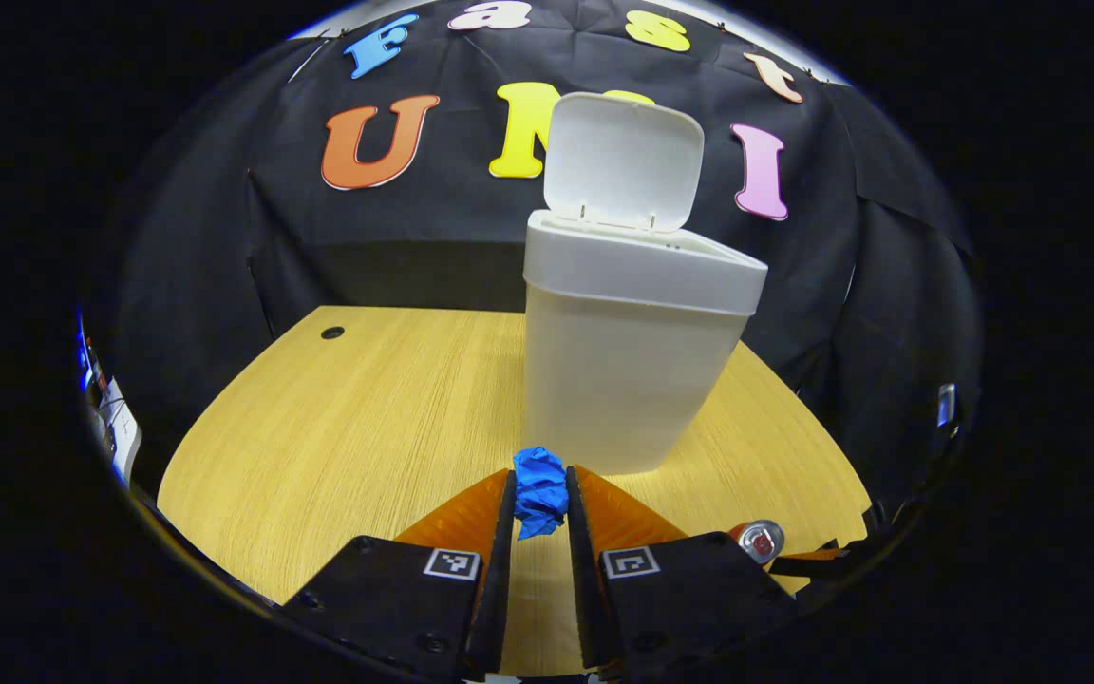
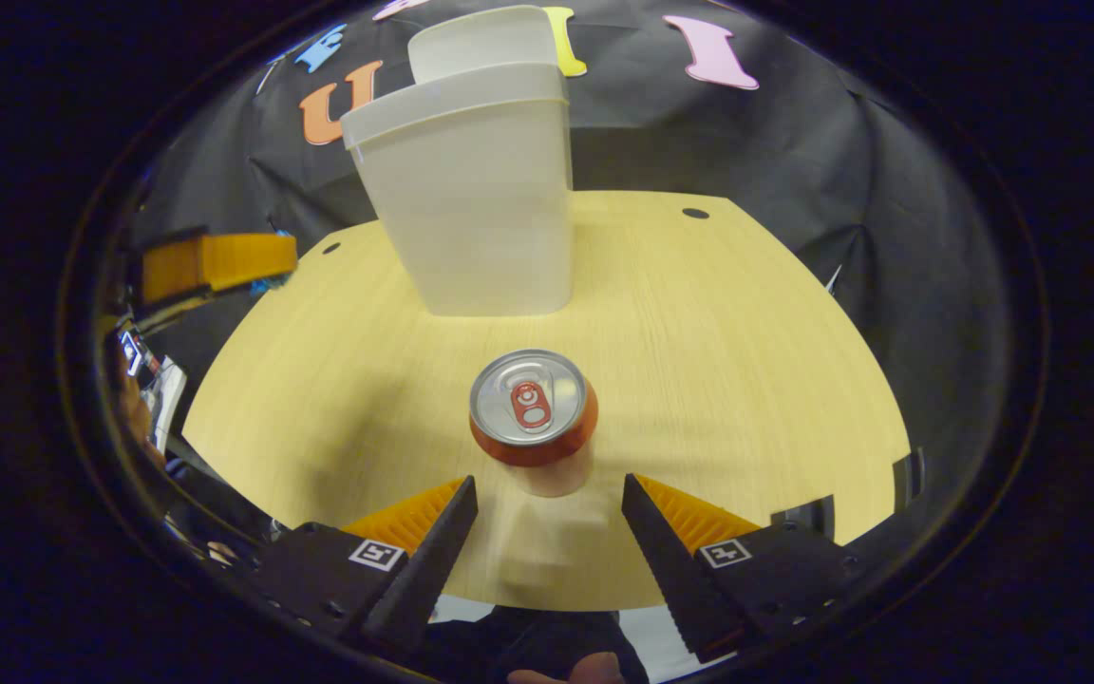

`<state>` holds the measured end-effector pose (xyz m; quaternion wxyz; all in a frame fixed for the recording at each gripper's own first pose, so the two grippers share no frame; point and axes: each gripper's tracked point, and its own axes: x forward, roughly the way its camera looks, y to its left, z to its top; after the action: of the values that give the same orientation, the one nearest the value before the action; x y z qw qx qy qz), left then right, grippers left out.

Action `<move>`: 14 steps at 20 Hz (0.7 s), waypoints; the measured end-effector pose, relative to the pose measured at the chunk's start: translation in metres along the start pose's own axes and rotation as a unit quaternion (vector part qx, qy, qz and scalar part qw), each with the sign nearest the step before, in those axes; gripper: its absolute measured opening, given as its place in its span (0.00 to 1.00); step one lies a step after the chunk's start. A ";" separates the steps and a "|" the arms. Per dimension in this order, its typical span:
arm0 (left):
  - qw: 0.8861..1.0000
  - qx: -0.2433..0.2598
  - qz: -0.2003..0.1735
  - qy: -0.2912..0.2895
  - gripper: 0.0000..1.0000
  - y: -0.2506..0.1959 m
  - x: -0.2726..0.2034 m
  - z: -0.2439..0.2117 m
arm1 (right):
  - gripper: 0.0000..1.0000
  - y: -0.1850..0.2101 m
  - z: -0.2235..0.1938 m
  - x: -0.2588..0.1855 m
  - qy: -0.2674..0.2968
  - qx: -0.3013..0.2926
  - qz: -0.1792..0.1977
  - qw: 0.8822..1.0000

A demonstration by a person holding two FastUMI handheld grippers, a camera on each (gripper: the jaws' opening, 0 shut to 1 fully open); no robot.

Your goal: Press the lid of the desktop garbage bin to open it, pick up the crumpled paper on the desktop and throw it into the bin, then pick up the pop can on the desktop and drop it into the bin, and finally close the garbage bin lid.

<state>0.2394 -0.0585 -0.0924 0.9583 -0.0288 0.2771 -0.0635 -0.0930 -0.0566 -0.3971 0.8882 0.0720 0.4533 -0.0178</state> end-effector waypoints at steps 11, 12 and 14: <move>0.999 -0.004 0.001 -0.045 0.33 0.016 0.002 0.175 | 0.94 0.007 0.005 0.041 0.008 0.008 -0.003 1.000; 0.999 -0.003 0.002 -0.048 0.33 0.016 0.003 0.178 | 0.96 0.005 0.004 0.042 0.009 0.010 -0.006 1.000; 0.999 -0.003 0.003 -0.052 0.33 0.015 0.002 0.184 | 0.87 0.002 0.003 0.043 0.011 0.010 -0.007 1.000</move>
<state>0.3411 -0.0398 0.0604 0.9715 -0.0342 0.2274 -0.0581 -0.0645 -0.0535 -0.4300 0.8822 0.0774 0.4637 -0.0278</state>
